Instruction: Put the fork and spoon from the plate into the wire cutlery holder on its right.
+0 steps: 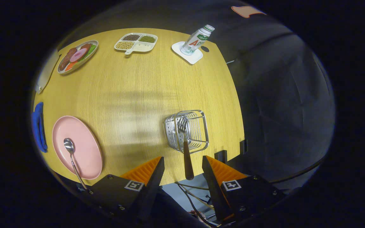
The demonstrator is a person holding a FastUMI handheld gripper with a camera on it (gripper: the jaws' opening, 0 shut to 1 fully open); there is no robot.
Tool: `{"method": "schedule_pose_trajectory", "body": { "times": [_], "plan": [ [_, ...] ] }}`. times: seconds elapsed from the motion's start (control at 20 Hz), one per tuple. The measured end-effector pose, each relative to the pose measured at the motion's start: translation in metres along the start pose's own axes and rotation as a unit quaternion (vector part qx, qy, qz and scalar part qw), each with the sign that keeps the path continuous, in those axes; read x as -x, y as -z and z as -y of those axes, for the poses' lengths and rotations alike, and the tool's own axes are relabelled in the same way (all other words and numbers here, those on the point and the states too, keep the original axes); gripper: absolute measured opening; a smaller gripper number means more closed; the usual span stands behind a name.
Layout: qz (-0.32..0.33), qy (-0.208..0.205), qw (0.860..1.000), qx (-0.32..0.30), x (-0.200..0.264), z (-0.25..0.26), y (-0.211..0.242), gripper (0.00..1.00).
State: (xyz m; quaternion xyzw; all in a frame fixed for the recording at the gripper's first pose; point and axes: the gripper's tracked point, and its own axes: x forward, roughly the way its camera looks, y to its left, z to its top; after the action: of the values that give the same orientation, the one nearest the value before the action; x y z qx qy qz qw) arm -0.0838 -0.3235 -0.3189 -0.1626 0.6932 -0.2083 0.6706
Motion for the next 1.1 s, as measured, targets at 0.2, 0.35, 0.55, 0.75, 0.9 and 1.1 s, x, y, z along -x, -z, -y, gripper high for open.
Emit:
{"method": "schedule_pose_trajectory", "body": {
  "times": [0.2,0.35,0.55,0.75,0.9,1.1],
  "plan": [
    [0.023,-0.006,0.999,0.041,0.021,-0.035,-0.011,0.75],
    [0.037,-0.017,0.997,0.073,0.035,-0.072,-0.012,0.75],
    [0.046,-0.041,0.993,0.101,0.046,-0.126,-0.008,0.75],
    [0.045,-0.069,0.99,0.117,0.055,-0.176,0.005,0.75],
    [0.039,-0.093,0.988,0.117,0.056,-0.211,0.016,0.75],
    [0.024,-0.118,0.986,0.116,0.052,-0.246,0.032,0.75]
  ]
}}
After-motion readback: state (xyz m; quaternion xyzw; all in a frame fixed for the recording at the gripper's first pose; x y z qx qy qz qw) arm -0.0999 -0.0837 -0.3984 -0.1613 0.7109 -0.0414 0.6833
